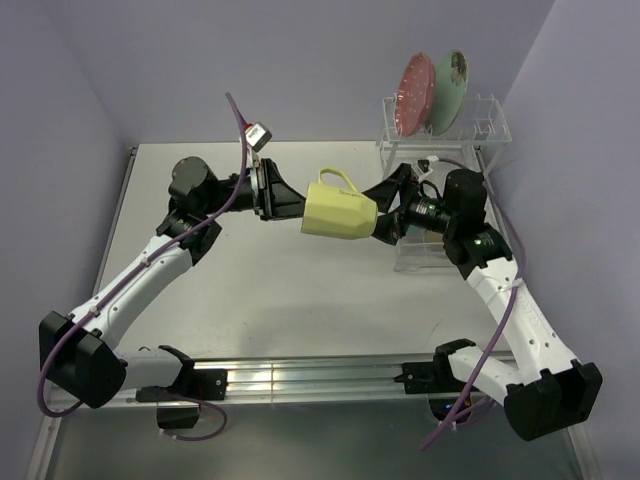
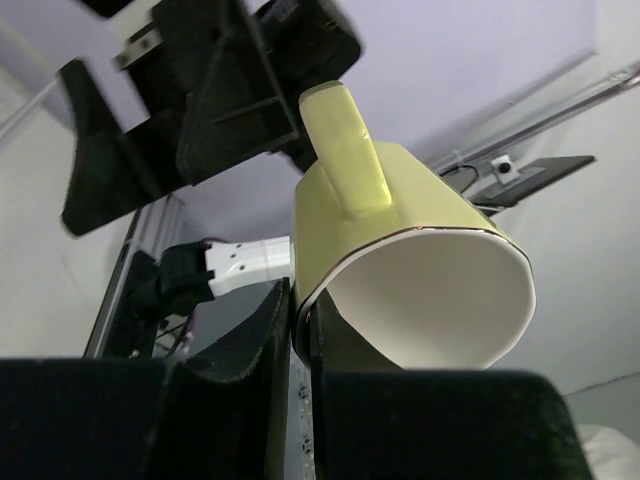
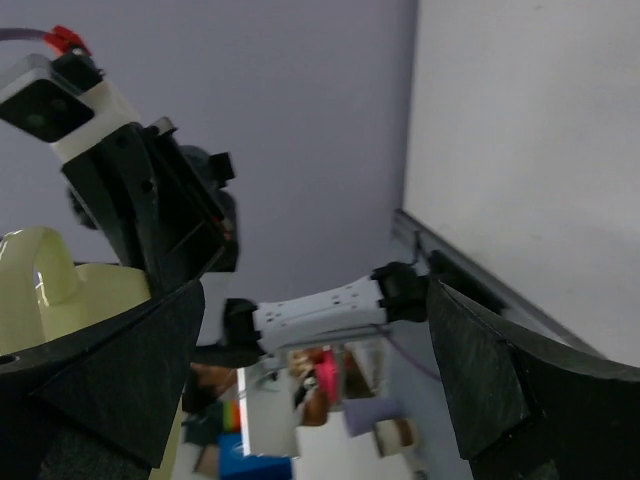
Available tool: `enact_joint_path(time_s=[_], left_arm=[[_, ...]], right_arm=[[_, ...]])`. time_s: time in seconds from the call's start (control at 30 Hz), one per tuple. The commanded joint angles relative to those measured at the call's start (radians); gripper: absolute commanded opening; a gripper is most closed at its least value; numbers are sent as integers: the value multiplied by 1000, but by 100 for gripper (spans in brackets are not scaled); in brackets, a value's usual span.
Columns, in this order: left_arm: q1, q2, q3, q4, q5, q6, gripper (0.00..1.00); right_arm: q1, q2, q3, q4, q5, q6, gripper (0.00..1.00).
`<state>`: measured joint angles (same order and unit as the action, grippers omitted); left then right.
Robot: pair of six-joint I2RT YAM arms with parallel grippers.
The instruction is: Load the mixed dishes into the dish rack
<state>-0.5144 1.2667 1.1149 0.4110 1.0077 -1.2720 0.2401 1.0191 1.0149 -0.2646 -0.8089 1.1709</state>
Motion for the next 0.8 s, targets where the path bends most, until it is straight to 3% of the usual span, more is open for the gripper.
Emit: enact_joint_path(time_s=[0.0,0.2,0.5,0.77], left_arm=[[7,-15,34,363,45,-204,0],[11,-9,28,460,48,-262,0],[43,-17,80,379,58,-195,0],[40,5,95,374,42,-184,0]], right_arm=[[8,-59,-59,528,-151,369,99],[-1,-128,-52,581,-92,463,99],[1,-166,14,582,-33,477,99],[117,-119,111,502,14,401,99]])
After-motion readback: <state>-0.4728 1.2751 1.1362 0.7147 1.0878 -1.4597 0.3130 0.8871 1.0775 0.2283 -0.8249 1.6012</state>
